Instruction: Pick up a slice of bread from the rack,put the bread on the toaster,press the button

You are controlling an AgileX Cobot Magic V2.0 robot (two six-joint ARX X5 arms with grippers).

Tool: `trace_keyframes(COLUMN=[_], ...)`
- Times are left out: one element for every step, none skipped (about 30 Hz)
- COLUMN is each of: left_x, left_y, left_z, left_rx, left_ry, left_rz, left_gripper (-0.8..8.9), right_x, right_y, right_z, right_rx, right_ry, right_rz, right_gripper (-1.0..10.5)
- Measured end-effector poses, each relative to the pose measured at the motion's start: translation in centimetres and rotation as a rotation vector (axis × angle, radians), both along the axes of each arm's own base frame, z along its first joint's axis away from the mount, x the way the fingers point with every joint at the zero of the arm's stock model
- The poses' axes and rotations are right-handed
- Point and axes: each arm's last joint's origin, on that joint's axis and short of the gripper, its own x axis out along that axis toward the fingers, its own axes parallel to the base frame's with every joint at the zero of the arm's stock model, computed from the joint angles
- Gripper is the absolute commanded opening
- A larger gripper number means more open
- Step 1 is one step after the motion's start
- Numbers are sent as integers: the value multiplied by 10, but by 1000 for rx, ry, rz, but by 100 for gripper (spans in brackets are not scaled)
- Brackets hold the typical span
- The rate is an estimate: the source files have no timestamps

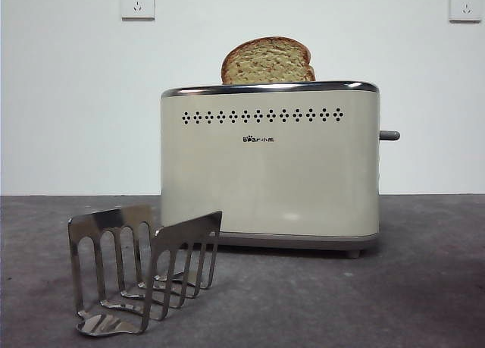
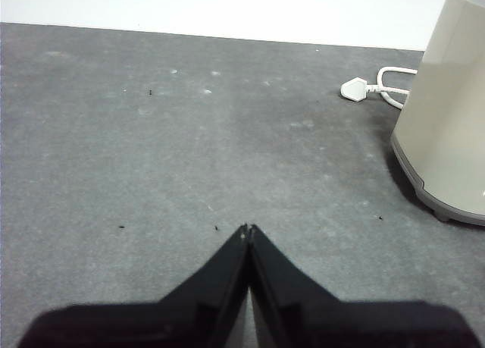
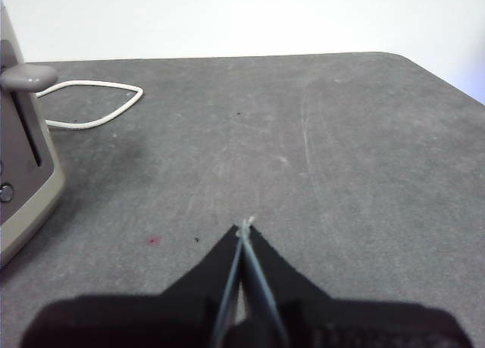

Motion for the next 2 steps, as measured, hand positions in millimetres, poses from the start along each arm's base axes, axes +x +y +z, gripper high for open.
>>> trace_keyframes(left_x=[0, 0], left_y=[0, 0], left_z=[0, 0], left_rx=[0, 0], left_ry=[0, 0], left_rz=[0, 0], left_gripper=[-3, -3], right_x=[0, 0], right_y=[0, 0], right_z=[0, 0], right_rx=[0, 0], right_ry=[0, 0], right_rz=[0, 0], right_gripper=[1, 1])
